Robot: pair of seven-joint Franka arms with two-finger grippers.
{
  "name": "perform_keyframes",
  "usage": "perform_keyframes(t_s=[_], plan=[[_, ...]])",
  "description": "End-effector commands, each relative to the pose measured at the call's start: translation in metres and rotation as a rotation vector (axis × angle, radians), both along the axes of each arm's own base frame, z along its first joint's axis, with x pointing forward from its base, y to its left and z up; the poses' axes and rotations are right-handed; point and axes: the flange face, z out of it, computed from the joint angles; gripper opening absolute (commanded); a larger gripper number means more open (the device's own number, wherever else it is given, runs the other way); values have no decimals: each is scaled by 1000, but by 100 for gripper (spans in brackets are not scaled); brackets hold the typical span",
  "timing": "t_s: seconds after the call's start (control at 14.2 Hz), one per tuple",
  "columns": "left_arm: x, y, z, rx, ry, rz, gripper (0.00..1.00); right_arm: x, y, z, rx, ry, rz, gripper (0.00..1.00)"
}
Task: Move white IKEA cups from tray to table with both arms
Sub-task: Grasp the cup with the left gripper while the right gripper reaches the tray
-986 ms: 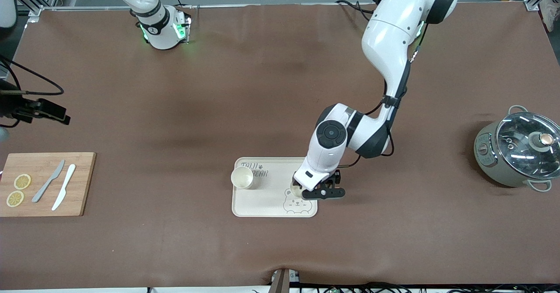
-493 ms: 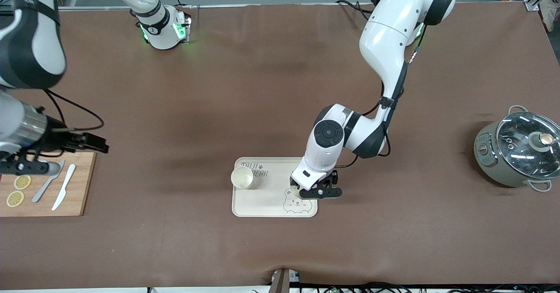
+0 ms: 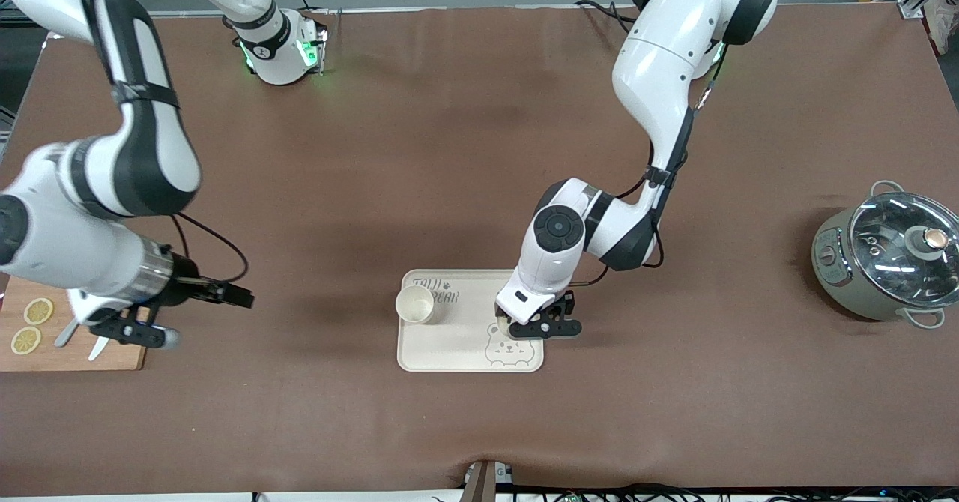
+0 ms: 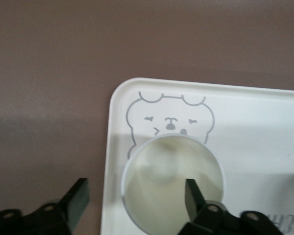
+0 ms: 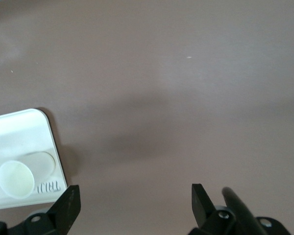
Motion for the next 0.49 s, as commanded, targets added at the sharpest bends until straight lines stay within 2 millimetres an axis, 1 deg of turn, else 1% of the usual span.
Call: perform_keyframes(t_s=[0.0, 0.07, 0.21, 0.35, 0.42], plan=[[0, -3, 3, -33, 15, 36, 0, 11, 33, -24, 11, -21, -37, 100], [1, -2, 6, -35, 11, 38, 0, 12, 48, -33, 12, -16, -56, 100], [0, -4, 5, -38, 14, 37, 0, 17, 82, -51, 9, -13, -78, 100], [2, 0, 5, -37, 15, 42, 0, 19, 119, -67, 9, -20, -111, 100], [2, 0, 5, -40, 15, 42, 0, 20, 128, -72, 12, -27, -129, 100]])
